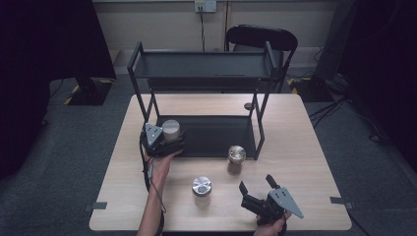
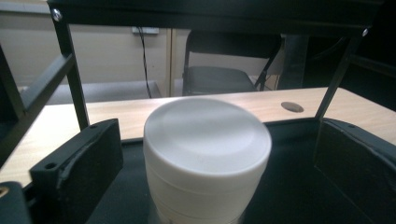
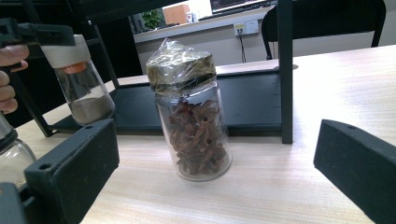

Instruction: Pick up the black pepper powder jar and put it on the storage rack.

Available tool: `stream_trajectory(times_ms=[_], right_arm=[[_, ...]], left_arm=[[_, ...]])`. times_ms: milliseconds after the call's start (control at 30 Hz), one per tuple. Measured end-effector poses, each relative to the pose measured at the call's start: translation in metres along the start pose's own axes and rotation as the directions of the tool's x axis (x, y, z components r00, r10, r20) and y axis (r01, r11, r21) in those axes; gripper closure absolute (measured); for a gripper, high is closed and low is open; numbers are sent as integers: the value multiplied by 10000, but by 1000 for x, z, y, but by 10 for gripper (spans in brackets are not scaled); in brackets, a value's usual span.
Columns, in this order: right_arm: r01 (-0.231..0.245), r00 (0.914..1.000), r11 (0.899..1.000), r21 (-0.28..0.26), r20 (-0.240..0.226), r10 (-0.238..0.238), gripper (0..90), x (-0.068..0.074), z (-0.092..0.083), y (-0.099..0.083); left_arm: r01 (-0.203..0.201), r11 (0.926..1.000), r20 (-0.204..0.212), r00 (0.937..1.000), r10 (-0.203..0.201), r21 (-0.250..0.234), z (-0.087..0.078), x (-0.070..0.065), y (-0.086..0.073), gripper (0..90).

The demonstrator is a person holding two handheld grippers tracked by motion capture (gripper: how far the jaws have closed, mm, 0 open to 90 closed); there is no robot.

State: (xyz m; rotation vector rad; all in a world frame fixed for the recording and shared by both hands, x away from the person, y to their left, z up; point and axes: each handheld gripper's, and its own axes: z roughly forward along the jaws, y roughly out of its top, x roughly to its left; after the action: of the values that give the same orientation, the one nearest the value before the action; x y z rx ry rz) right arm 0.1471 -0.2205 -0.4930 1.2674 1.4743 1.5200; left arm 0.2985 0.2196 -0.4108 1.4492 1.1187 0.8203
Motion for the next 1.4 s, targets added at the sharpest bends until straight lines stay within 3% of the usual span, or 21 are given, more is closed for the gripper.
stream_trajectory(times_ms=[933, 1200, 1400], right_arm=[[-28, 10000, 10000, -82, -52, 28, 0, -1, -1, -1], [-24, 10000, 10000, -74, -40, 24, 0, -1, -1, -1], [-52, 10000, 10000, -64, -14, 51, 0, -1, 0, -1]], left_arm=[[-293, 9965, -6, 9996, 293, -789, -30, -10, 10, 1], [-197, 9930, 7, 9998, 199, -1168, -43, -9, 8, 0], [-56, 9928, -129, 9999, 41, -1195, -51, -6, 2, 0]])
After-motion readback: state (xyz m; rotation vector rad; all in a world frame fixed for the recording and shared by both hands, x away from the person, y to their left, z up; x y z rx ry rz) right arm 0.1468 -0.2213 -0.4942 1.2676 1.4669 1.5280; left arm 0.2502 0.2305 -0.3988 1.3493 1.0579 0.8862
